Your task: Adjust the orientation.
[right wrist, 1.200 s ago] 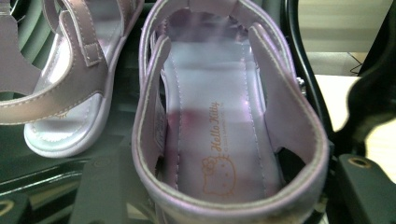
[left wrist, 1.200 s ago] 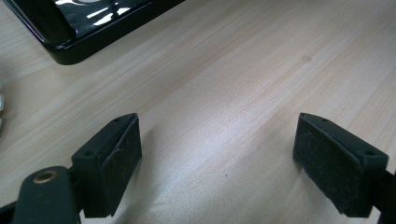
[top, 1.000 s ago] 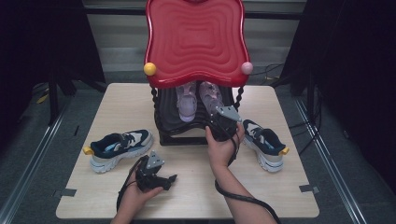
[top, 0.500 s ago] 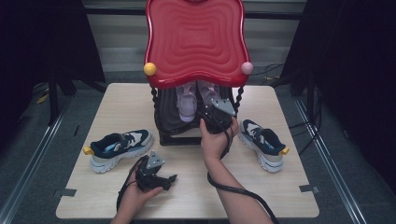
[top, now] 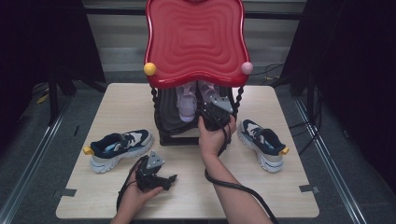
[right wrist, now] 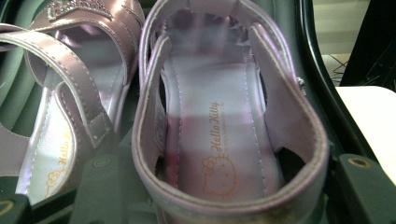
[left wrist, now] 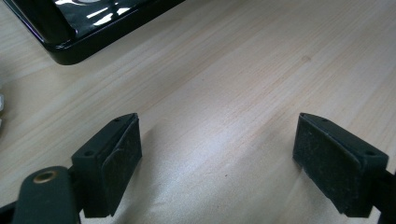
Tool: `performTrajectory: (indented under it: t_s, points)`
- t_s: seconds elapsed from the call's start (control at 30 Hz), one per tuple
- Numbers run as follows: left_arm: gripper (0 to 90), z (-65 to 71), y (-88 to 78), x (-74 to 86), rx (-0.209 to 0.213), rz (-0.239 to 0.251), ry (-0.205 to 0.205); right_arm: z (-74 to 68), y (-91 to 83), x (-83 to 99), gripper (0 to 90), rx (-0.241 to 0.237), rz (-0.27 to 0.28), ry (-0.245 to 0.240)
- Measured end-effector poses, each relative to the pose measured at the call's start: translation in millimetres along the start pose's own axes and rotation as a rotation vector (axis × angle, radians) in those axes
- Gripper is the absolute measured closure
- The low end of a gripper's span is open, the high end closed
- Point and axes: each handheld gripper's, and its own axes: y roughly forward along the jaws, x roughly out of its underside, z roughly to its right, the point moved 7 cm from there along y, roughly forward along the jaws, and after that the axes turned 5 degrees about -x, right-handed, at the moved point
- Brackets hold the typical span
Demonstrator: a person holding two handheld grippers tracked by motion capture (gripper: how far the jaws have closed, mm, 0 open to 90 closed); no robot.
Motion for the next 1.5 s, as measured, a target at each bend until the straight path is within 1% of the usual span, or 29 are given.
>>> performTrajectory:
  t_s: [0.13, 0.27, 0.37, 0.4, 0.47, 0.7, 0.87, 0.9, 1.1, 1.2, 1.27, 1.3, 1.33, 1.4, 1.43, 1.5]
  points:
    - [15.1, -0.2, -0.3, 0.2, -0.002, -0.004, 0.002, -2.3, 0.0, 0.5, 37.2, -0.003, 0.001, -0.002]
    - [15.1, 0.1, 0.0, 0.0, 0.0, 0.0, -0.001, -3.7, 0.9, 1.9, 37.1, -0.003, 0.007, 0.009]
    - [15.1, 0.0, -0.1, 0.1, -0.002, -0.002, 0.0, -5.8, 1.2, 2.9, 37.0, -0.002, 0.008, 0.001]
    - [15.1, -0.4, -0.3, 0.2, -0.002, -0.005, 0.004, -5.8, 1.5, 3.3, 37.0, -0.005, 0.008, 0.003]
    - [15.1, 0.1, 0.0, 0.0, 0.0, 0.0, 0.0, -5.6, 1.8, 4.2, 36.7, -0.008, 0.01, 0.012]
    - [15.1, 0.1, 0.0, 0.0, 0.0, 0.0, -0.001, -6.7, 3.1, 6.5, 35.6, -0.012, 0.009, 0.009]
    - [15.1, 0.0, -0.1, 0.0, -0.002, -0.002, 0.0, -6.8, 4.0, 8.6, 33.2, -0.027, -0.001, 0.019]
    - [15.1, -0.2, -0.1, 0.1, 0.0, -0.002, 0.004, -7.4, 5.2, 10.3, 31.5, -0.043, -0.008, 0.018]
    - [15.1, -0.1, -0.1, 0.1, 0.0, -0.002, 0.002, -5.5, 6.5, 13.3, 27.3, -0.073, -0.025, 0.004]
    - [15.1, -0.2, -0.1, 0.1, 0.0, -0.002, 0.003, -4.9, 5.7, 13.9, 25.1, -0.094, -0.038, -0.03]
    - [15.1, 0.1, 0.0, 0.0, 0.0, 0.0, 0.0, -4.6, 4.9, 13.5, 24.2, -0.101, -0.039, -0.037]
    - [15.1, 0.1, 0.0, 0.0, 0.0, 0.0, 0.0, -3.8, 3.8, 13.0, 23.1, -0.106, -0.041, -0.05]
    - [15.1, -0.2, -0.1, 0.1, 0.0, -0.002, 0.004, -3.2, 1.7, 13.4, 21.6, -0.121, -0.051, -0.058]
    - [15.1, -0.3, -0.1, 0.1, 0.0, -0.002, 0.004, -2.4, 0.6, 14.1, 20.7, -0.126, -0.06, -0.064]
    - [15.1, -0.2, -0.2, 0.1, -0.001, -0.003, 0.004, -2.0, -1.9, 14.9, 20.1, -0.147, -0.071, -0.071]
    - [15.1, -0.2, -0.2, 0.1, -0.001, -0.003, 0.004, -1.3, -5.1, 15.4, 20.1, -0.159, -0.071, -0.08]
